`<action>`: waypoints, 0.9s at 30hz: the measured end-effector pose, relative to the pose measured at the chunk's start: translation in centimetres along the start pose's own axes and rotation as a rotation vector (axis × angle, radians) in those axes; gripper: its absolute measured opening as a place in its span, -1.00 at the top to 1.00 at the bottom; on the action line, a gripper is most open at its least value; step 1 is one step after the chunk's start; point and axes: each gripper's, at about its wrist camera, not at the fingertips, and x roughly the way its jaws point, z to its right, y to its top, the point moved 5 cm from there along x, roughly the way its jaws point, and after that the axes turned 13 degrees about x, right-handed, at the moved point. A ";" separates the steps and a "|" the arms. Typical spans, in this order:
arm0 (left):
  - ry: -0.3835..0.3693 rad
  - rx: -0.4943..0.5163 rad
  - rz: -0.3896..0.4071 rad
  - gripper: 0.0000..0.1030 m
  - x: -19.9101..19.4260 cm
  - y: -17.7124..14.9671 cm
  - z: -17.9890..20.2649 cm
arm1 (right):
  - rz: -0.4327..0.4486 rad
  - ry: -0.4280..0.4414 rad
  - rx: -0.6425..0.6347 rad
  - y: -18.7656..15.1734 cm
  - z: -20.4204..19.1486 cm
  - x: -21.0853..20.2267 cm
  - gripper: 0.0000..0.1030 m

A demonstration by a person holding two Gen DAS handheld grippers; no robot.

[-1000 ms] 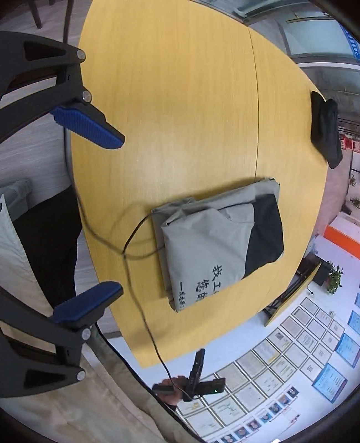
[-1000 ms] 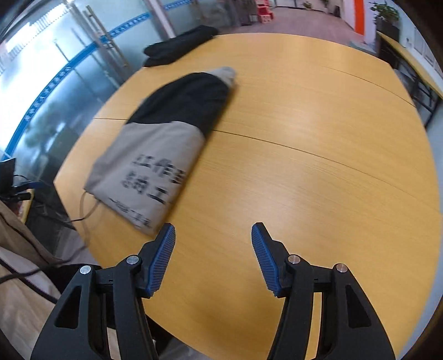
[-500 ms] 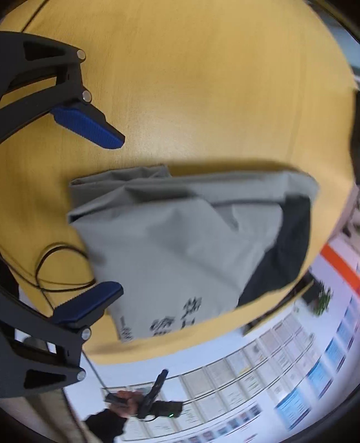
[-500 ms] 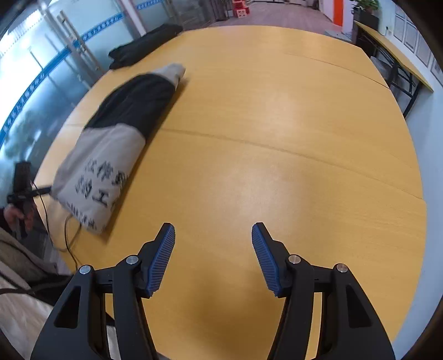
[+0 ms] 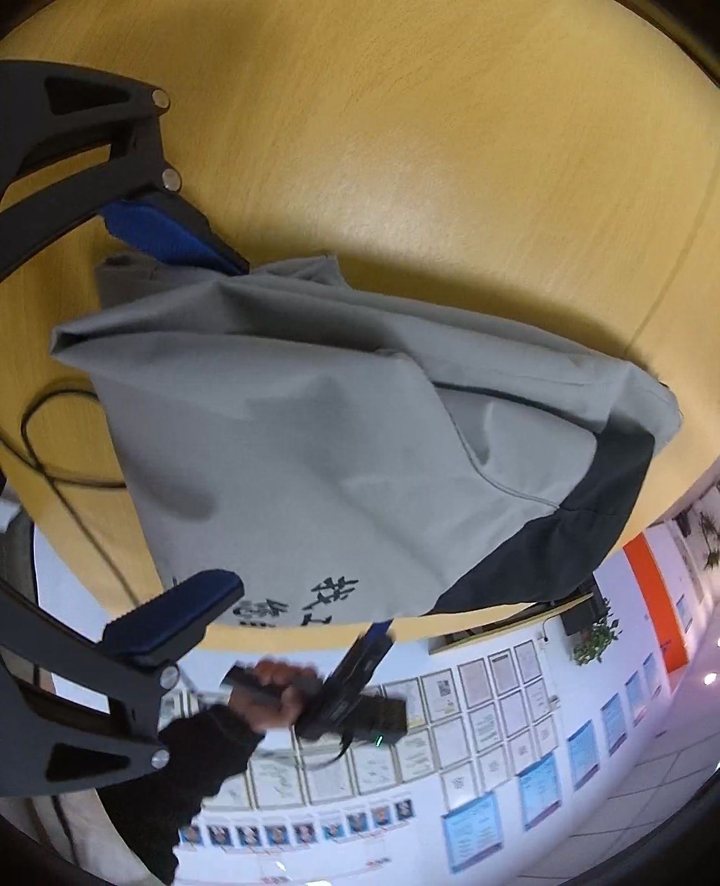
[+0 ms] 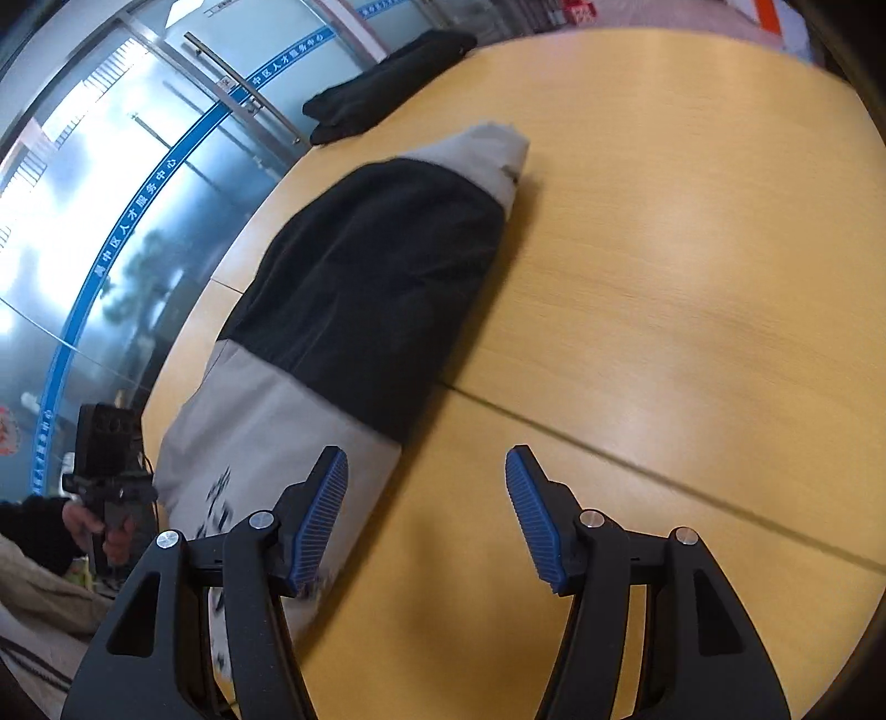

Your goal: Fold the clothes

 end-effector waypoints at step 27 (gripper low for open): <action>-0.208 -0.283 -0.040 0.76 4.8 -0.8 2.4 | -0.057 -0.095 -0.059 3.2 -7.2 7.8 0.63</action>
